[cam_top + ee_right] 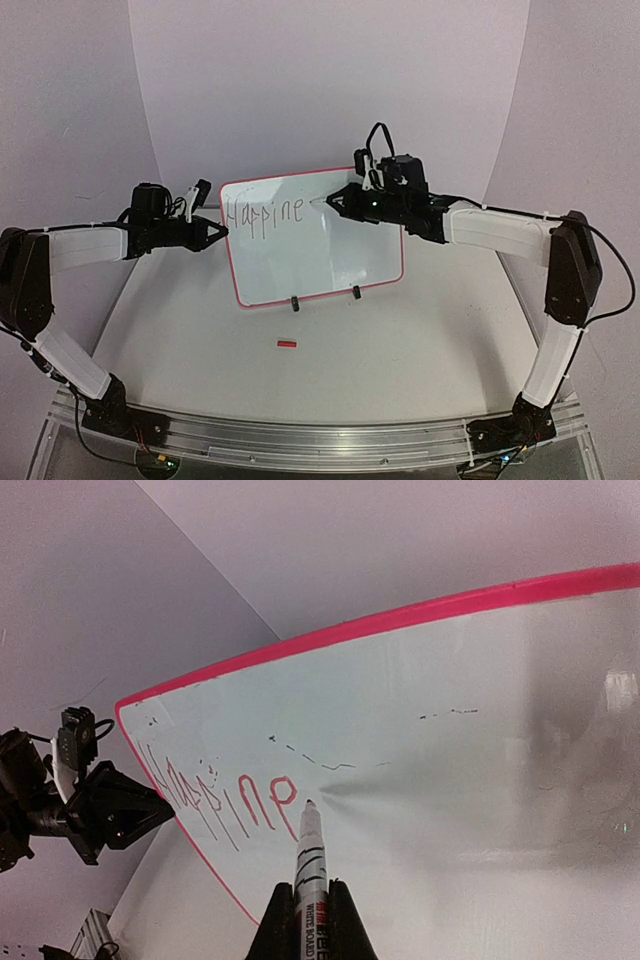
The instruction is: Write a sentence on the whiteboard
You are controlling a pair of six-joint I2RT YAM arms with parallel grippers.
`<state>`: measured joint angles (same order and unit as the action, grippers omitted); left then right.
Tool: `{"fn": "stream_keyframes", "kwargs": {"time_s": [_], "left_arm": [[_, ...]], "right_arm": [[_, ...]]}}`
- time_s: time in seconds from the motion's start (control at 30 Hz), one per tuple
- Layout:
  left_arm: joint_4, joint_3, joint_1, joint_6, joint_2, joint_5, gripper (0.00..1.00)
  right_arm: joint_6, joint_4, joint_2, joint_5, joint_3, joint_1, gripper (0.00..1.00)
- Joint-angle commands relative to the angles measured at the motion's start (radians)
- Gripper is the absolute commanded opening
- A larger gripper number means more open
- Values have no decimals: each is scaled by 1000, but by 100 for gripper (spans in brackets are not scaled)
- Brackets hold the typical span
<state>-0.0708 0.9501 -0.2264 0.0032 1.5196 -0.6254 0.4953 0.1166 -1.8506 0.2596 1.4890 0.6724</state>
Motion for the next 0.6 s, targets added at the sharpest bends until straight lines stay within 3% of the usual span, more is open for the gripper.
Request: {"fn": "stream_keyframes", "kwargs": {"time_s": [0.0,0.57], "left_arm": [[32,36,-3,64,-6,40,0],[32,38,-3,67,1,42,0]], "right_arm": [[2,37,-21,0,51,-8,0],[12,38,-72,42,68,-11,0]]}}
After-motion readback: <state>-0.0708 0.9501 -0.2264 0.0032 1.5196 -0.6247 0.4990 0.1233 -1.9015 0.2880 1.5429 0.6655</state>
